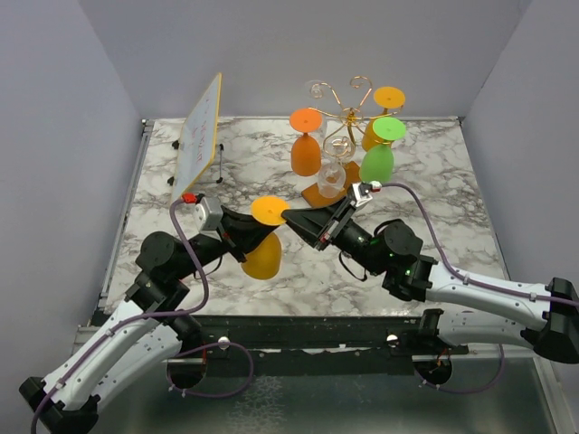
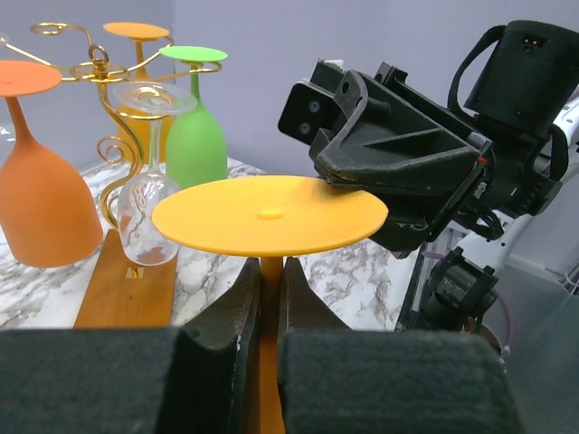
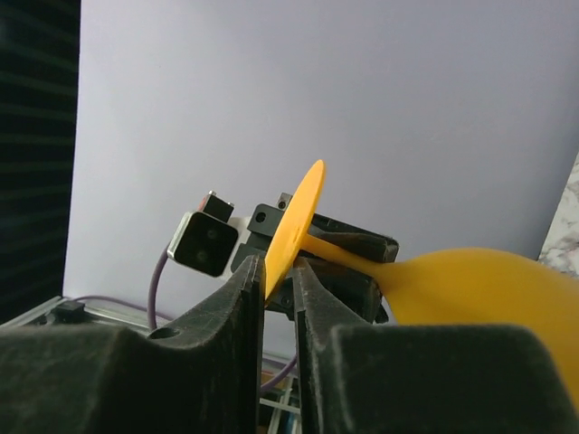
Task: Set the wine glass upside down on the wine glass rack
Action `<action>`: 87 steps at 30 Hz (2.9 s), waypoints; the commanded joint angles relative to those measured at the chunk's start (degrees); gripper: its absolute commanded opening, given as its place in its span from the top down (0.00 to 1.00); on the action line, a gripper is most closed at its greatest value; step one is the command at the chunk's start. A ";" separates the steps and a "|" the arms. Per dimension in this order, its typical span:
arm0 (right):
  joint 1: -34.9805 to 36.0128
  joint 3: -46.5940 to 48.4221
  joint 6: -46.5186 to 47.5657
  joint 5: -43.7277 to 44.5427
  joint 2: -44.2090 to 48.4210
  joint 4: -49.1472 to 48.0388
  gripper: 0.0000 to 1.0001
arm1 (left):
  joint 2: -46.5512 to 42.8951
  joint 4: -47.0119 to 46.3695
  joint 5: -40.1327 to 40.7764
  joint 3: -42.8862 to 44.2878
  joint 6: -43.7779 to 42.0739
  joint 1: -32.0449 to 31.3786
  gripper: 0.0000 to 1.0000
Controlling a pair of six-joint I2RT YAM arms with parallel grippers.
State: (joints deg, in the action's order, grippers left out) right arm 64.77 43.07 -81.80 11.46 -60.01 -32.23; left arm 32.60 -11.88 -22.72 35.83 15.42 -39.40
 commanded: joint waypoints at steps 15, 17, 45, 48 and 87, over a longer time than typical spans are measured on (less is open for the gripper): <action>0.00 12.35 12.65 0.03 -3.22 2.59 0.99 | -8.58 7.97 7.84 1.37 0.32 0.06 0.29; 0.00 18.03 17.11 -0.74 -5.99 4.73 0.99 | -11.36 10.61 11.04 2.41 -0.70 0.08 0.28; -31.32 59.38 41.51 -24.12 -36.21 11.36 0.99 | -19.47 16.56 26.27 -0.61 7.55 0.05 0.12; -34.41 59.96 41.23 -24.85 -37.82 10.09 0.99 | -18.53 16.29 25.98 -1.20 7.78 0.08 0.11; -46.13 53.68 23.80 -13.69 -37.20 28.48 0.99 | -15.40 19.81 29.02 -2.41 9.97 0.10 0.11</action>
State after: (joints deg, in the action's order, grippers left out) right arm 19.11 97.32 -54.24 -4.82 -99.85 -8.75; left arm 16.67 6.44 4.40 33.41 24.69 -39.13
